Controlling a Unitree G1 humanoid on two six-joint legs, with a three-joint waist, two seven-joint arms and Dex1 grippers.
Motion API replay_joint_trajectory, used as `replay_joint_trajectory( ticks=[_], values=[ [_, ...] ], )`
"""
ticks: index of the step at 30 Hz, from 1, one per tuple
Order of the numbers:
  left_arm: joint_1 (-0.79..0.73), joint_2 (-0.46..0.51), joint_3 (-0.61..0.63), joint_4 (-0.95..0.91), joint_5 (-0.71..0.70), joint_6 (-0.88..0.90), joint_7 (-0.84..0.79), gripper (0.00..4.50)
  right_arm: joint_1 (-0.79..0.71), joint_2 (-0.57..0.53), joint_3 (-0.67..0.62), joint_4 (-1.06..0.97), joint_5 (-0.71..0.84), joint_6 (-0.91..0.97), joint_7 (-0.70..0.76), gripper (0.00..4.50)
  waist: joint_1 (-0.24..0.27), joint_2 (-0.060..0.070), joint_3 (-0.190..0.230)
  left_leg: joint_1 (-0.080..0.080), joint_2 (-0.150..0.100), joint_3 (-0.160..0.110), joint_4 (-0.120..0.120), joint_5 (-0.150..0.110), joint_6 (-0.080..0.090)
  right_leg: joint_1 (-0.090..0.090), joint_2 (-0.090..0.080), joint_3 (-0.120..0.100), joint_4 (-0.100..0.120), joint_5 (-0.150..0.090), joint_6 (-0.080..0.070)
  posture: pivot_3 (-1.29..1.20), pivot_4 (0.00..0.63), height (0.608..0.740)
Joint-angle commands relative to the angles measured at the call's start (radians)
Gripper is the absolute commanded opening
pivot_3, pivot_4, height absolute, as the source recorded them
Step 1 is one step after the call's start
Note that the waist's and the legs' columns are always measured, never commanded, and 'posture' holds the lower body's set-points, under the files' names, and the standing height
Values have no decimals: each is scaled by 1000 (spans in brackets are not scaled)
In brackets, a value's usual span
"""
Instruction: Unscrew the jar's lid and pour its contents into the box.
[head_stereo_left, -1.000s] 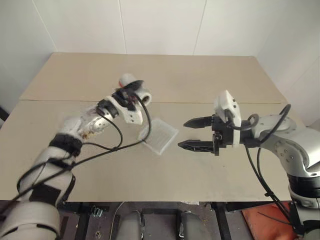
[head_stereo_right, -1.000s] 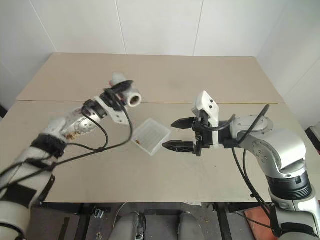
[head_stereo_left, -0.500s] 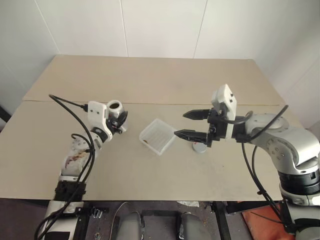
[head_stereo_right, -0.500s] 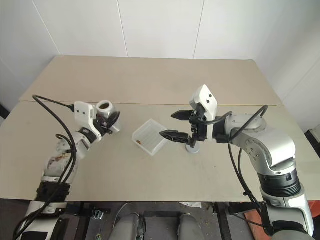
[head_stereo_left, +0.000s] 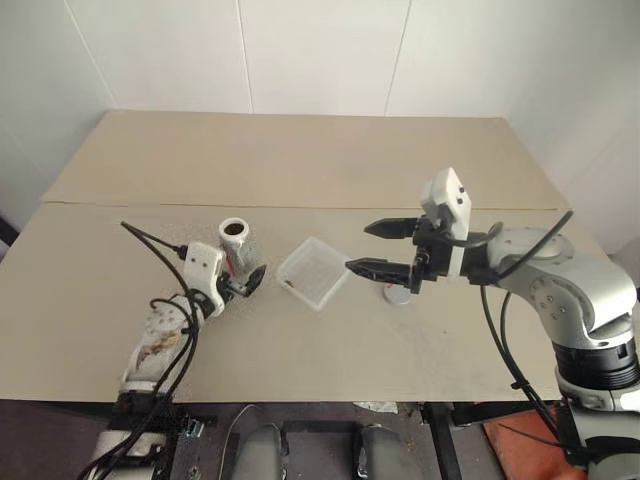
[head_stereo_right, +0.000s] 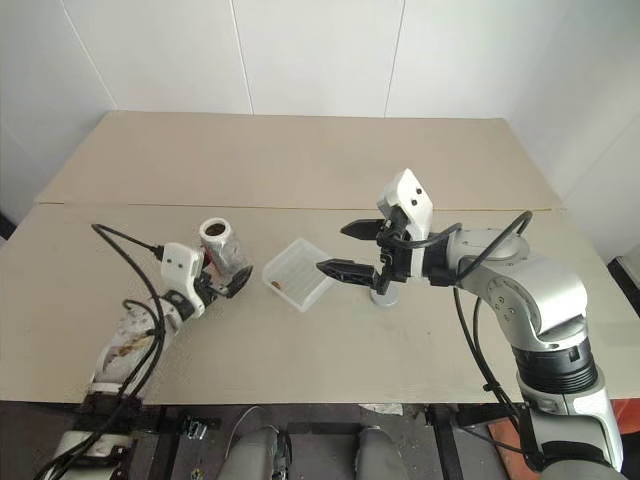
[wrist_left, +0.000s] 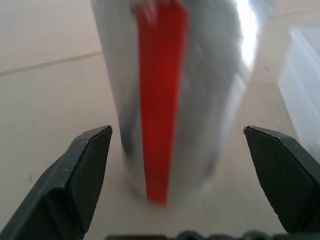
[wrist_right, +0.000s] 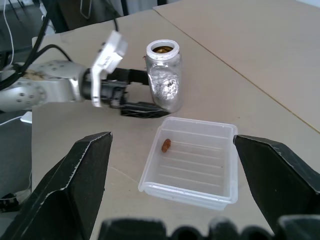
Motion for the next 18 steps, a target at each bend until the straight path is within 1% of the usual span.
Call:
replay_joint_trajectory(
  ticks=[1, 4, 6, 9, 11, 14, 18],
  values=[
    [129, 120, 121, -232, -131, 75, -136, 4460, 9, -24, -30, -44, 10, -4, 3, 4500, -5, 0, 0, 0, 0, -1, 0, 0, 0, -1, 0, 0, 0, 0, 0, 0, 150, 740],
    [254, 240, 250, -356, -226, 136, -242, 4460, 42, -61, -48, -46, 13, -28, 41, 4500, -4, 0, 0, 0, 0, -2, -1, 0, 0, -2, -1, 1, 1, -1, -1, 0, 150, 740],
    [303, 304, 337, -398, -278, 147, -313, 4460, 62, -85, -62, -39, 11, -52, 72, 4500, 1, 0, 0, 0, 0, -2, -1, 0, 0, -2, -1, 1, 1, -1, -1, 0, 150, 740],
    [346, 435, 510, -414, -418, 202, -519, 4460, 114, -137, -104, 9, -20, -160, 168, 4500, 9, 0, 0, 0, 0, -1, -1, 0, 0, -2, -1, 0, 0, -2, -2, 0, 150, 740],
    [356, 489, 571, -381, -438, 174, -642, 4460, 151, -152, -135, 47, -49, -264, 222, 4500, 12, 0, 0, 0, 0, 1, -1, 0, 0, -2, -1, 0, -1, -2, -2, 0, 150, 740],
    [311, 507, 588, -315, -435, 149, -677, 4460, 189, -196, -174, 96, -67, -331, 286, 4500, 12, 3, 0, 0, -1, 3, -1, 0, 0, -2, -1, 0, -2, -3, -2, 0, 150, 740],
    [245, 465, 540, -302, -417, 133, -638, 4460, 222, -217, -190, 111, -71, -323, 282, 4500, 10, 3, 0, 0, 1, 3, -1, 0, 0, -2, 1, 0, -1, -3, -2, 0, 150, 740]
  ],
)
